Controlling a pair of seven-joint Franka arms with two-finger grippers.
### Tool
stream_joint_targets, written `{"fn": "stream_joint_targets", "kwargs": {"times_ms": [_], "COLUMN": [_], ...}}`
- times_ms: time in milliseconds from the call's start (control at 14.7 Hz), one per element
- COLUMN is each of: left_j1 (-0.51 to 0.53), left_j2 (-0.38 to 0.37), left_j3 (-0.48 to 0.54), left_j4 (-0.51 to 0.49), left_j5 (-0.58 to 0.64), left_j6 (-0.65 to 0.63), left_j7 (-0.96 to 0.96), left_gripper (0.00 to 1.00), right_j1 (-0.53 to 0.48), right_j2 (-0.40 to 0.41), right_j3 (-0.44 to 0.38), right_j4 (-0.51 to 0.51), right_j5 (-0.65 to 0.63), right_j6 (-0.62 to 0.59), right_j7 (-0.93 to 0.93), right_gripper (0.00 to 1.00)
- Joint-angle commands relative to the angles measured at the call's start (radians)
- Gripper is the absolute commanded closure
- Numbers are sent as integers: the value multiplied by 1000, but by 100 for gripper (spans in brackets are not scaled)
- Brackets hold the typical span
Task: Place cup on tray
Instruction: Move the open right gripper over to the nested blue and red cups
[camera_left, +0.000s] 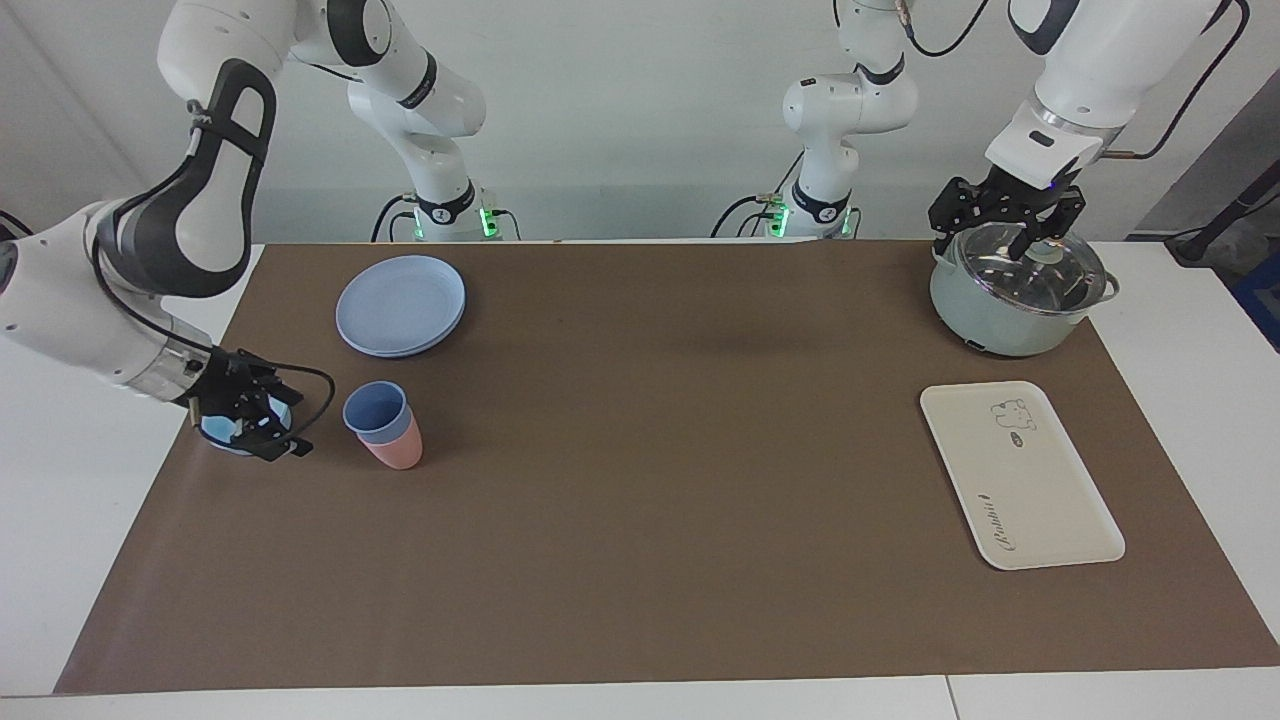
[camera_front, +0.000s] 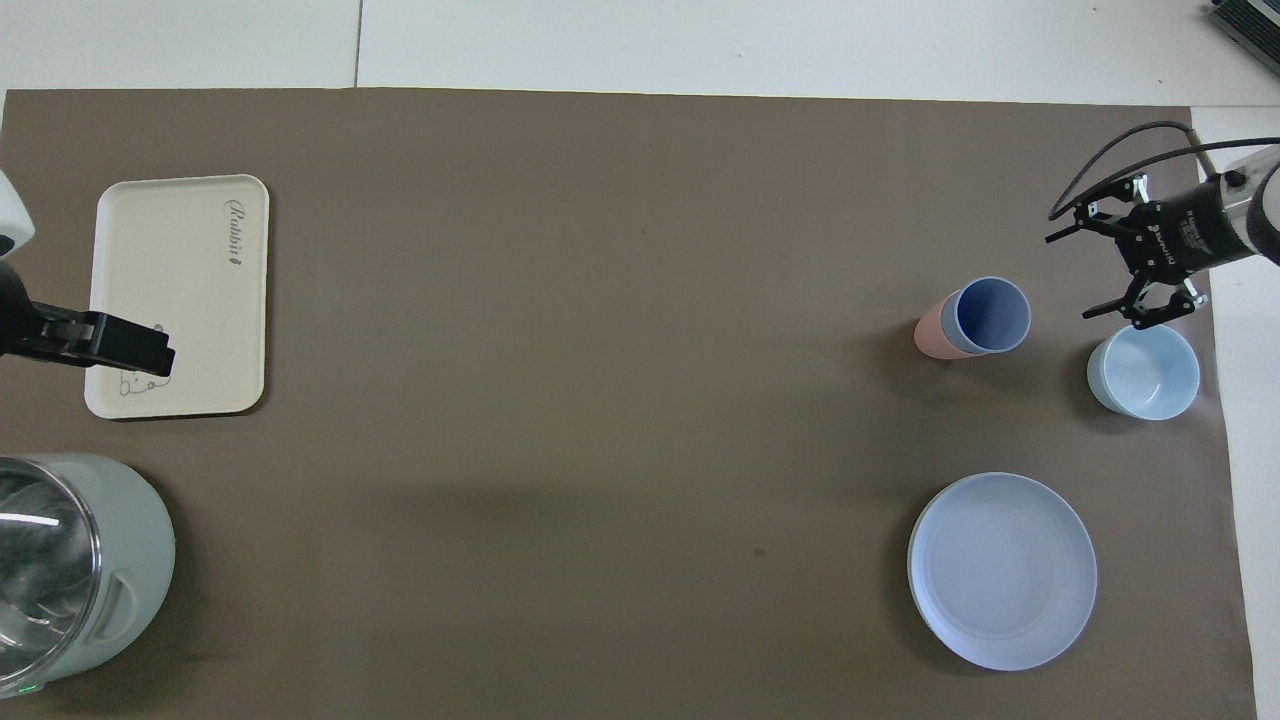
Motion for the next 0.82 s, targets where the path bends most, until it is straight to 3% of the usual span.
{"fn": "stream_joint_targets", "kwargs": {"times_ms": [0,273,750], "left_j1": [-2,0,0], "left_j2": [-31,-31,-31], "left_j3": [0,0,0], "left_j4": [-32,-32,-32], "left_j5": [21,21,21], "left_j6": [3,3,3], "left_j7": [-10,-10,-10], "left_gripper": [0,0,0], "right_j1": [-30,-34,-25], "right_j2": [86,111,90], "right_j3": [11,12,11], "right_j4": [39,6,-151], "right_j5": [100,123,276], "right_j6": [8,13,48], "right_j7": [27,27,28], "right_gripper": [6,6,6]}}
